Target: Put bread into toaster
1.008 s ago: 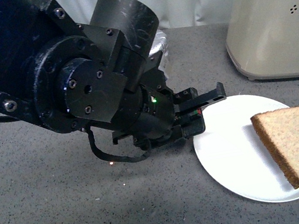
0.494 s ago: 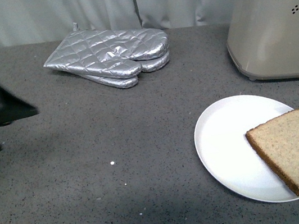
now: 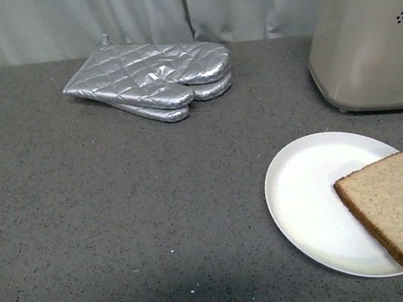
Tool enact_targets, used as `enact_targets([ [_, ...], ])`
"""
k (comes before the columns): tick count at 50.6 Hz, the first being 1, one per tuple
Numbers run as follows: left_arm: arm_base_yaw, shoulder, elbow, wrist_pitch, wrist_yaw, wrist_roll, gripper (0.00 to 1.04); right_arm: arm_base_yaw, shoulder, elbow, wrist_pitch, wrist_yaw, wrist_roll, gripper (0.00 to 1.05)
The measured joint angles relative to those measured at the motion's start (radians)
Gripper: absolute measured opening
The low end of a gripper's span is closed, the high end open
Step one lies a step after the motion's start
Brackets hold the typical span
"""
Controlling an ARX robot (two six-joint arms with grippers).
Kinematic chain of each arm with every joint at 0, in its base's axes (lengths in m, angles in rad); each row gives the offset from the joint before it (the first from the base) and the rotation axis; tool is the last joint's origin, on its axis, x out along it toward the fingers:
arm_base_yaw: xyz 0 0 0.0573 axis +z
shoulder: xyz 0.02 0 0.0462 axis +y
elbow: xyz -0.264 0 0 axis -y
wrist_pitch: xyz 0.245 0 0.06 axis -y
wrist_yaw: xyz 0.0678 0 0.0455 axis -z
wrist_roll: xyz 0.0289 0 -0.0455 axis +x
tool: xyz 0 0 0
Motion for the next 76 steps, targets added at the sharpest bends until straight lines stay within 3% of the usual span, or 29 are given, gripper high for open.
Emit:
enact_targets([
  [6,-0.184,-0.383,-0.009,-0.312,-0.171,0.021,0.23,0.000,0.000,0.000,0.000,0.004,0.000,0.95],
  [9,-0.246,-0.455,-0.009,-0.347,-0.225,0.026,0.14,0.000,0.000,0.000,0.000,0.004,0.000,0.95],
  [11,-0.323,-0.484,-0.009,-0.358,-0.316,0.028,0.05,0.000,0.000,0.000,0.000,0.003,0.000,0.95],
  [17,-0.401,-0.504,-0.009,-0.377,-0.366,0.031,0.04,0.000,0.000,0.000,0.000,0.003,0.000,0.95],
  [46,-0.407,-0.655,-0.008,-0.530,-0.375,0.031,0.04,0.000,0.000,0.000,0.000,0.001,0.000,0.95],
  [52,-0.407,-0.797,-0.008,-0.697,-0.375,0.032,0.04,0.000,0.000,0.000,0.000,0.001,0.000,0.95],
  [76,-0.408,-0.824,-0.008,-0.706,-0.375,0.032,0.07,0.000,0.000,0.000,0.000,0.000,0.000,0.95],
])
